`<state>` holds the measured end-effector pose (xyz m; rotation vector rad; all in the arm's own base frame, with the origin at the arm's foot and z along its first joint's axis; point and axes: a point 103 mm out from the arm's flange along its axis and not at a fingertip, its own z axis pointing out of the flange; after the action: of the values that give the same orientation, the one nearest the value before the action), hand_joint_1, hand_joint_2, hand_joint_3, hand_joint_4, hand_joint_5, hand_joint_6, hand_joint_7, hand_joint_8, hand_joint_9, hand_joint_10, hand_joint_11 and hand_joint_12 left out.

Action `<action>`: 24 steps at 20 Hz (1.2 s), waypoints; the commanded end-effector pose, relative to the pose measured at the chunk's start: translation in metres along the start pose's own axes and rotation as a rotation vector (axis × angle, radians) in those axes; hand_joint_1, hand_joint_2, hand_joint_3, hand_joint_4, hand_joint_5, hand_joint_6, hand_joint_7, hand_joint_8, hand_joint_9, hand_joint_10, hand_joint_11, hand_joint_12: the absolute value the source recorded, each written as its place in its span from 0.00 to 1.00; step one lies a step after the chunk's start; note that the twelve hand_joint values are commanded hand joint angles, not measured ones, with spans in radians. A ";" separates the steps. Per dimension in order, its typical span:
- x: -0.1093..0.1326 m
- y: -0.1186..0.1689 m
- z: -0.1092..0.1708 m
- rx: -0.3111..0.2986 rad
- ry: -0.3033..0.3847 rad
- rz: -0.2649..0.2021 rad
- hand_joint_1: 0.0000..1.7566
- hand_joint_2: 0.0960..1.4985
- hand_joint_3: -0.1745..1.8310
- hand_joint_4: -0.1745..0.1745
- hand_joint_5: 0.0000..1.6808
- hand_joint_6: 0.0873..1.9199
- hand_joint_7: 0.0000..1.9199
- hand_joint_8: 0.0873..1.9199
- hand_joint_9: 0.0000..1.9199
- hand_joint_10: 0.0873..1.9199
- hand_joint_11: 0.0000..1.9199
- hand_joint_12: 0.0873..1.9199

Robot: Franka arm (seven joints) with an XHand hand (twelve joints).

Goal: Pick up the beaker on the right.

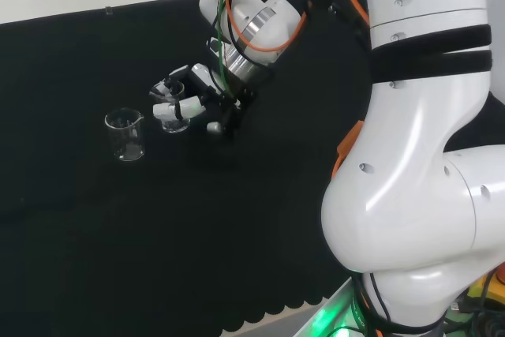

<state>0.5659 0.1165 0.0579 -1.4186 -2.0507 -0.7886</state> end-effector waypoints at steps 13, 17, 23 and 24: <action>0.030 -0.007 -0.054 -0.074 -0.089 -0.058 0.67 0.34 0.42 0.99 0.92 0.03 0.97 0.00 0.97 0.00 0.83 0.31; 0.038 -0.008 -0.062 -0.035 -0.102 -0.098 0.67 0.33 0.43 0.96 0.93 0.02 0.97 0.00 0.97 0.00 0.83 0.31; 0.052 -0.004 -0.065 -0.036 -0.083 -0.101 0.67 0.33 0.43 0.90 0.93 0.01 0.97 0.00 0.97 0.00 0.84 0.30; 0.053 -0.004 -0.066 -0.042 -0.064 -0.105 0.67 0.33 0.43 0.90 0.93 0.01 0.97 0.00 0.97 0.00 0.84 0.30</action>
<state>0.5540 0.0989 0.1326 -1.4124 -2.1924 -0.8231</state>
